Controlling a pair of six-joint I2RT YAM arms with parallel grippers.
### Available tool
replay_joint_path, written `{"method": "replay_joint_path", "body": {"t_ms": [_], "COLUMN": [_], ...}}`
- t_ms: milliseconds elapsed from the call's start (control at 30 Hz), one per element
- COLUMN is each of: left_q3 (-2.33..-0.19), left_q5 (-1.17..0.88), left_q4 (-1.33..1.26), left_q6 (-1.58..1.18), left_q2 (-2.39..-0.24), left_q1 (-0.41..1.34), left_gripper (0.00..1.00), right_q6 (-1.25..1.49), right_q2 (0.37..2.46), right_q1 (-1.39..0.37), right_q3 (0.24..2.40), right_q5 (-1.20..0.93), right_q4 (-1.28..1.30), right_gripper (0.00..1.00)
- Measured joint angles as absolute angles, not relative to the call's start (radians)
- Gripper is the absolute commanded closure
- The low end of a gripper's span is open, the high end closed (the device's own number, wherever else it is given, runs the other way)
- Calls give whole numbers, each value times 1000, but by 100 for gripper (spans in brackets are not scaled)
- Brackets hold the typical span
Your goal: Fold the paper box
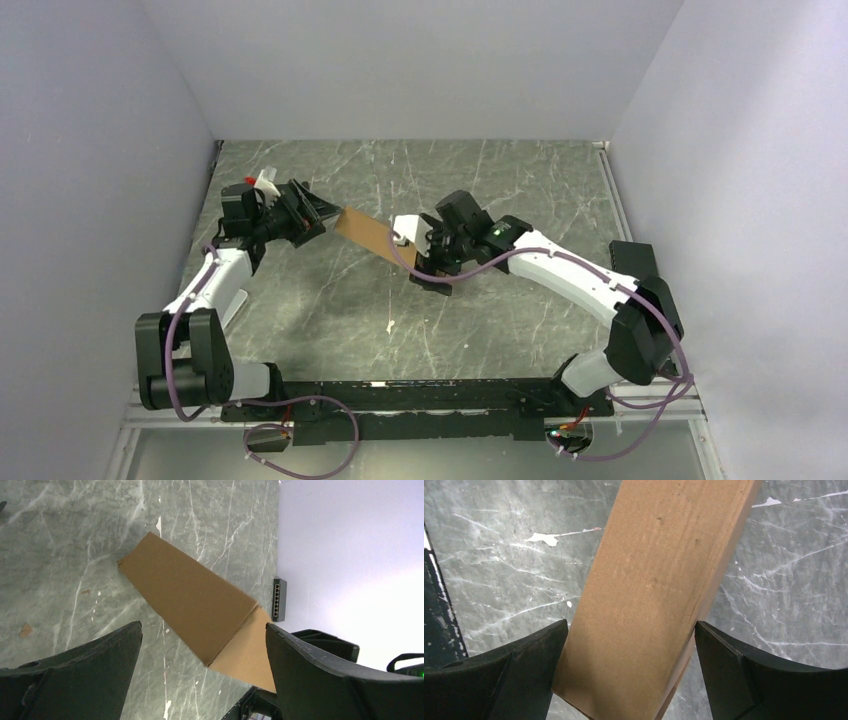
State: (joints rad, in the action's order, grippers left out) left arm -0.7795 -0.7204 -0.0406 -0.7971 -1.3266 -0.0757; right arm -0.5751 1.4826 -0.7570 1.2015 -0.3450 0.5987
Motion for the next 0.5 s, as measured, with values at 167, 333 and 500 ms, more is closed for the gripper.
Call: {"method": "replay_joint_path", "body": {"t_ms": [167,333,500], "left_q3": [-772,-772,-773], "left_q5": [-715,-706,-680], "left_q4": [-11,37,74], "left_q6": [-795,-778,-770], "left_q2": [-1288,-1243,-1214], "left_q1": [-76,-76,-81], "left_gripper": [2,2,2], "right_q6": [-598,-619,-630], "right_q2": [1460,1451,1507], "right_q1": [-830,-881,-878], "right_q3": [1119,1031,988], "right_q5": [-237,-92,124], "right_q4": [509,394,299], "right_gripper": [0,2,3]}}
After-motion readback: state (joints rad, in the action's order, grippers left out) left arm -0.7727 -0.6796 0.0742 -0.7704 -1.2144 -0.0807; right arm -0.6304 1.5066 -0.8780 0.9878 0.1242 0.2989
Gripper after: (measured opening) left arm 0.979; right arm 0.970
